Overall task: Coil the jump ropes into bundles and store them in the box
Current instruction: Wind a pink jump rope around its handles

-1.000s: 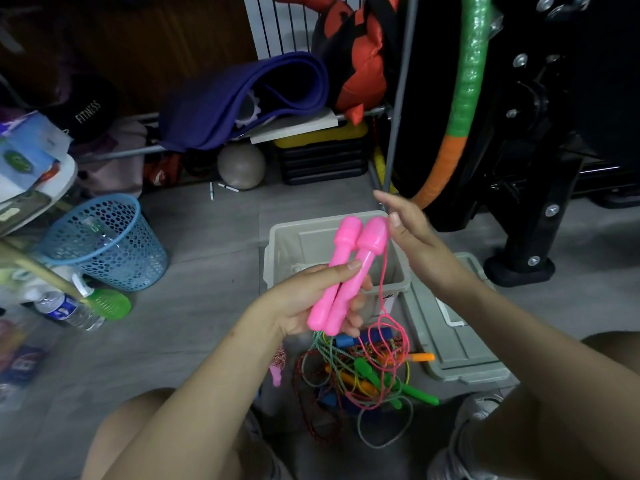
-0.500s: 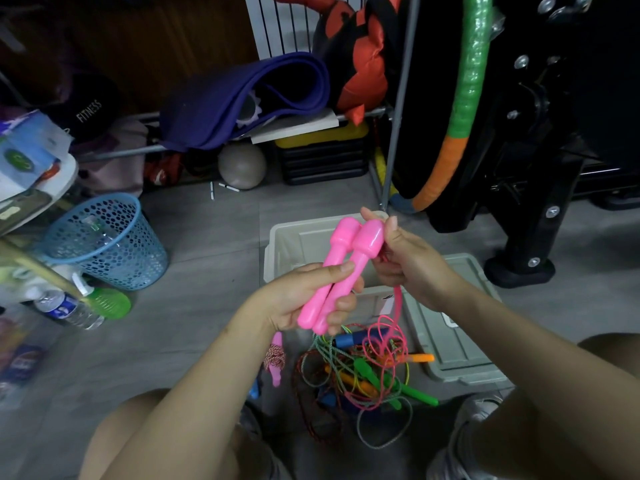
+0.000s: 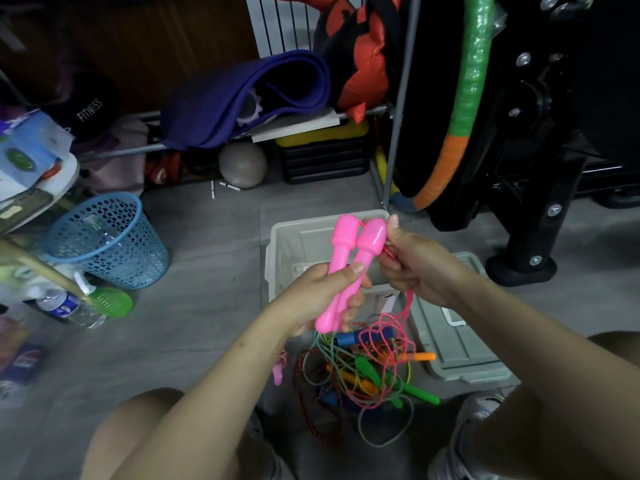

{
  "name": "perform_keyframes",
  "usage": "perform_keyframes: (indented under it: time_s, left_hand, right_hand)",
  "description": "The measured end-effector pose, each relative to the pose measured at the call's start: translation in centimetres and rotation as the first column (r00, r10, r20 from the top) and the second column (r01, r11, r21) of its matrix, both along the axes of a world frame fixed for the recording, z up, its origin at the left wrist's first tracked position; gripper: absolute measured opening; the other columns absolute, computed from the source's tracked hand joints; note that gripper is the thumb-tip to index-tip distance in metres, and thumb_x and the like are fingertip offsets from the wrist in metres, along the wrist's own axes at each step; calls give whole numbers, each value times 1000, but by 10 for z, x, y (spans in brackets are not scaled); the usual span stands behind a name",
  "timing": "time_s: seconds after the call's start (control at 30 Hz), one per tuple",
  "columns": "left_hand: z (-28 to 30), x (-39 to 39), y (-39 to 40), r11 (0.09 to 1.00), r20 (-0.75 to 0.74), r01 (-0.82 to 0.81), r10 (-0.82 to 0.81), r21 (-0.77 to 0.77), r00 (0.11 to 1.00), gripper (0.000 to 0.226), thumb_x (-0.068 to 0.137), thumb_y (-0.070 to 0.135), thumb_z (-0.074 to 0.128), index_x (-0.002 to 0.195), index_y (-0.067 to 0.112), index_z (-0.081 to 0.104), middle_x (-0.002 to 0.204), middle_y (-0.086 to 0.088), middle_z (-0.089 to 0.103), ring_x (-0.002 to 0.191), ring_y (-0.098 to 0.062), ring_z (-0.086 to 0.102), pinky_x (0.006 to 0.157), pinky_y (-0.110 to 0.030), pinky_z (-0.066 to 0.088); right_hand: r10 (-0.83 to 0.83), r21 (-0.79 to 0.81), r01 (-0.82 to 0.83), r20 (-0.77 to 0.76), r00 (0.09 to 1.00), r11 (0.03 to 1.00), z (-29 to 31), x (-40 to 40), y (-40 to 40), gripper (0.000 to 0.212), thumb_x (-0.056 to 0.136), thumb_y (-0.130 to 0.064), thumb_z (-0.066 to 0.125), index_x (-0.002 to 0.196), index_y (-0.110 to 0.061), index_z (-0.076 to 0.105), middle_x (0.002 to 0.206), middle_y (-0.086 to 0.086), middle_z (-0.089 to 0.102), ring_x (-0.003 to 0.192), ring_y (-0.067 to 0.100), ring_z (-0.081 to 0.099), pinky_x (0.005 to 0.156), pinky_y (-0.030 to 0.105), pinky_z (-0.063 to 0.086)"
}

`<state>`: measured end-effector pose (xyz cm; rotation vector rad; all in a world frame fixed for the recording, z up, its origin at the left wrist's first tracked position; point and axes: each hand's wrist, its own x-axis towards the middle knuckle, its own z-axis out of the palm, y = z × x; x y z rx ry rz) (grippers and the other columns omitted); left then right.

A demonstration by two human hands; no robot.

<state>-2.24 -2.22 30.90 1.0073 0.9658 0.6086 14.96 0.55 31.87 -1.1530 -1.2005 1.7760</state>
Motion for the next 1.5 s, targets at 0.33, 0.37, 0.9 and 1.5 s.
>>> perform_keyframes:
  time_s: [0.33,0.37,0.9,1.5]
  left_hand:
    - [1,11,-3,986,81,-165,165,-10,983,23,95,26,49,99,3,48,53,2,52,39,-10,45,38,-20,41]
    - [0,13,-3,982,86,-191,191,-17,978,20,96,25,49,94,4,48,53,1,52,39,-11,45,38,-20,41]
    - [-2,25,3,857,-110,-490,508,161,854,30,97,26,53,73,8,59,52,1,60,41,-12,53,39,-21,43]
    - [-5,24,13,786,287,-527,612,-322,737,22,97,25,48,106,8,58,75,5,68,39,-3,47,32,-13,33]
  right_hand:
    - [-143,-86,127,-222,964,988,-4,-11,1,36,103,-31,30,76,-13,44,63,-1,40,46,4,25,38,14,22]
    - [-146,-66,136,-184,972,988,-5,-12,-1,34,102,-31,31,76,-14,44,64,0,40,45,5,26,38,15,21]
    - [-328,587,-207,671,665,783,-10,-24,-27,28,96,-20,46,71,-19,58,65,5,57,64,22,51,52,24,25]
    - [-470,737,-20,451,759,675,-21,-32,-29,18,79,-20,73,95,-12,76,71,7,66,59,18,62,61,24,47]
